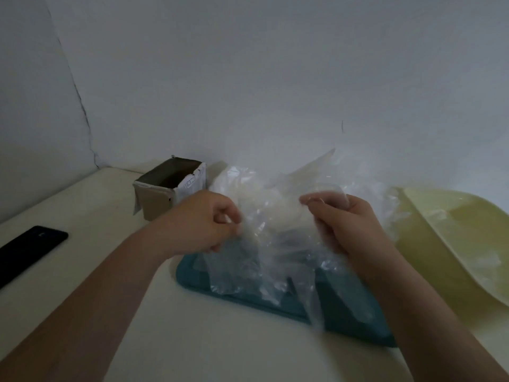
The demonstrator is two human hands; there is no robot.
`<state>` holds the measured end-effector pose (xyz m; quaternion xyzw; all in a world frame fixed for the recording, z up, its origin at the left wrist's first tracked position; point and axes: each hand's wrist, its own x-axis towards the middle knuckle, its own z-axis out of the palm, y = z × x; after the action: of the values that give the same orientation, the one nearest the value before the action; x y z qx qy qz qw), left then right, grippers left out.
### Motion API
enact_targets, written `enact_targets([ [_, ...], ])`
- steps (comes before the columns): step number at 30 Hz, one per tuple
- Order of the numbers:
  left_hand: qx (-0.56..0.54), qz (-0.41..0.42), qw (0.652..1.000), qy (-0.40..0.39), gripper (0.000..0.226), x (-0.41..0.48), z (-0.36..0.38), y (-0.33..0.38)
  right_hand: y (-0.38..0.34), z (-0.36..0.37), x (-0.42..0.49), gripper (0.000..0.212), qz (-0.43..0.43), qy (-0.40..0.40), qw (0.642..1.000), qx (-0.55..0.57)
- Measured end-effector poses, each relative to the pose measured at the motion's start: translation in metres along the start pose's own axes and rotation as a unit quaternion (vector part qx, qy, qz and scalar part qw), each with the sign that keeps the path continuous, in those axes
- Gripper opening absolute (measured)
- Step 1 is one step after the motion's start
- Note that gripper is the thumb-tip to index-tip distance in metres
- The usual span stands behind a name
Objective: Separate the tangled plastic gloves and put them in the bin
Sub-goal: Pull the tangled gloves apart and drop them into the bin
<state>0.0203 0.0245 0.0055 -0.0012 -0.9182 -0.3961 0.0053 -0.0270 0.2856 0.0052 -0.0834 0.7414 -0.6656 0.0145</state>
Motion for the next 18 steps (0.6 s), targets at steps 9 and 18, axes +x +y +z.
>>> enact_targets([
  [9,0.195,-0.054,0.975,-0.089,0.047,0.006,0.023,-0.034,0.002,0.014,-0.007,0.013,0.009,-0.038,0.998,0.048],
  [18,0.194,-0.045,0.979,0.043,0.047,0.009,0.025,-0.043,-0.001,0.013,-0.007,0.021,0.025,-0.092,0.988,0.122],
])
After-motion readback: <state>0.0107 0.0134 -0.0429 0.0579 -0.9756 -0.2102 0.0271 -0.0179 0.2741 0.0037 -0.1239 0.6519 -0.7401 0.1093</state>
